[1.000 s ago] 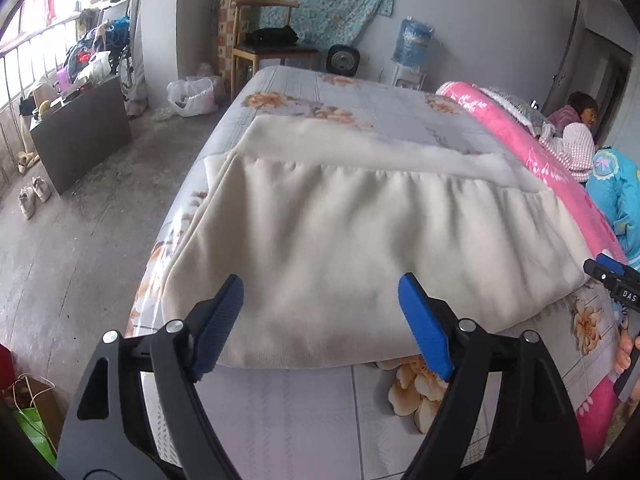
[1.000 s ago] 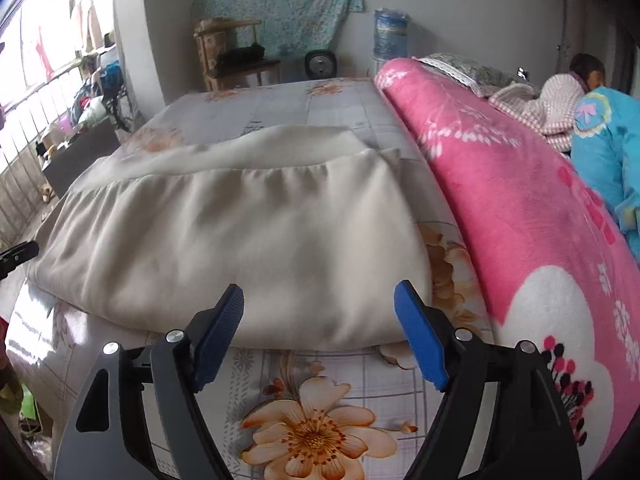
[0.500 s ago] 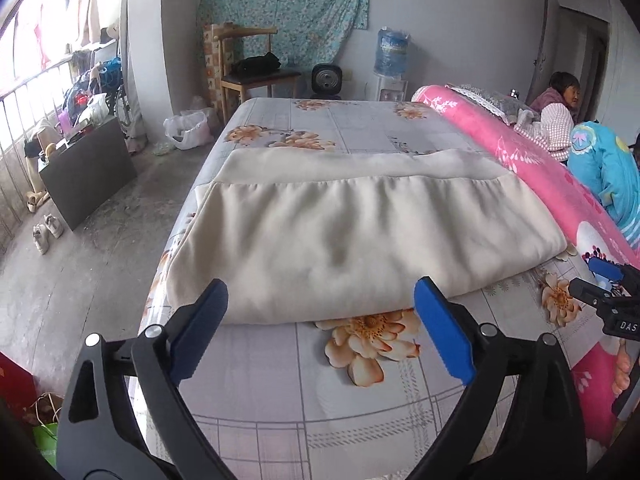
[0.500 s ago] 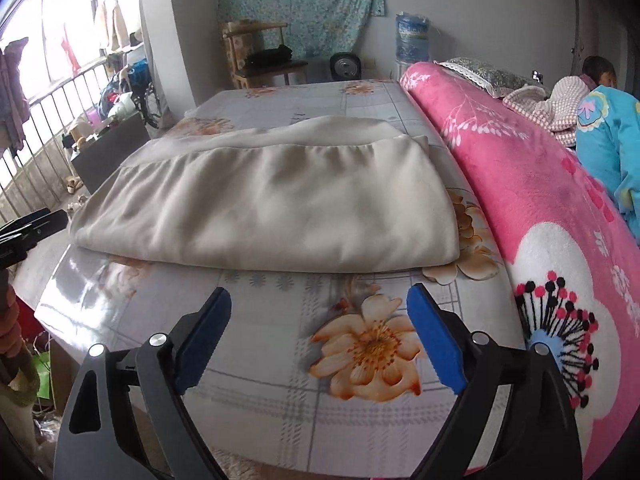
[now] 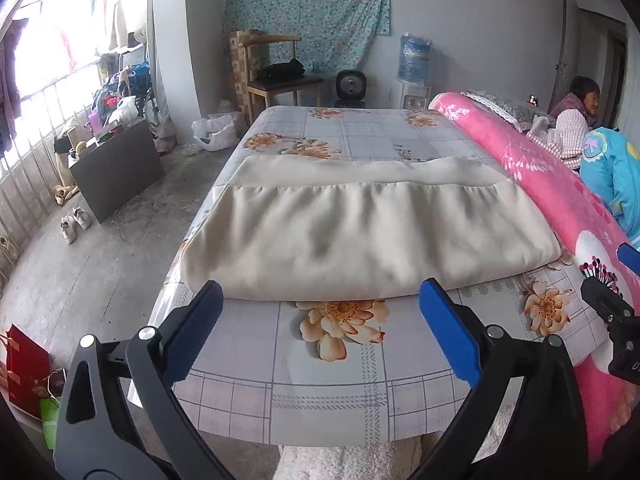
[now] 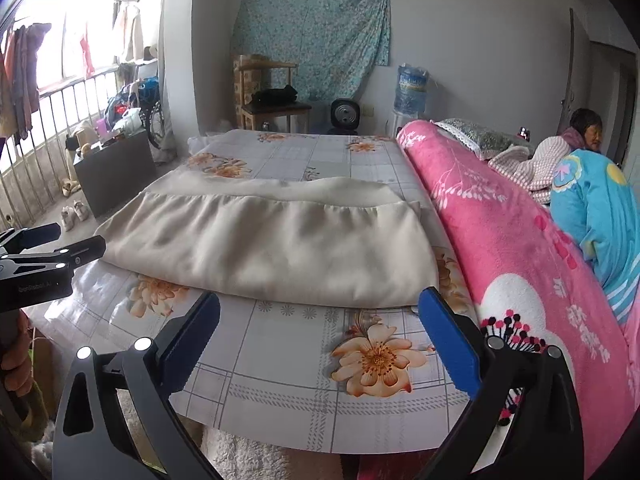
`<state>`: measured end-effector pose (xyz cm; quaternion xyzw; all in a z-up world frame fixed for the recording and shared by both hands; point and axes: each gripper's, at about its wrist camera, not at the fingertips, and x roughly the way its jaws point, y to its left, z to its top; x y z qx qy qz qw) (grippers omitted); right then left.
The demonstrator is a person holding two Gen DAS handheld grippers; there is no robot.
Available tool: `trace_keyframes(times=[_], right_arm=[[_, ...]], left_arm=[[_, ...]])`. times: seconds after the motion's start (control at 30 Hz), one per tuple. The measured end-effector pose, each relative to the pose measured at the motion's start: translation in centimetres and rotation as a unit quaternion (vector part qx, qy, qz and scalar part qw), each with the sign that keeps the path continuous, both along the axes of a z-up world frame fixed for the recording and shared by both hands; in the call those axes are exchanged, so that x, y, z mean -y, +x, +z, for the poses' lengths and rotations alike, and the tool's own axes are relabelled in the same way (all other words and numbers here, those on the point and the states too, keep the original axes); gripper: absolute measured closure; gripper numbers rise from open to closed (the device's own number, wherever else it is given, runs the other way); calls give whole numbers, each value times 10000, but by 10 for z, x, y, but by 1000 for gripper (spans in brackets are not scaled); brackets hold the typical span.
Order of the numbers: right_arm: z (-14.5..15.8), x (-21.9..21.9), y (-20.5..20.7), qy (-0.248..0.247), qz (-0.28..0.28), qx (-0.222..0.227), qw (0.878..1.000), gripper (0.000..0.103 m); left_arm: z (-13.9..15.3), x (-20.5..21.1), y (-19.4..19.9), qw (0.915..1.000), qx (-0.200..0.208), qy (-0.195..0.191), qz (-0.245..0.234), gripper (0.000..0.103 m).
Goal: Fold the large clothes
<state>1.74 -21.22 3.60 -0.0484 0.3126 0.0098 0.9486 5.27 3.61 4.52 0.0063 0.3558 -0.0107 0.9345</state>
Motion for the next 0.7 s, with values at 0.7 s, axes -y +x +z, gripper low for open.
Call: trace_keyframes(times=[0.7], right_arm=[[-37, 14, 23, 563, -463, -920, 9931, 6]], left_arm=[[-29, 30, 17, 9964, -670, 505, 118, 8]])
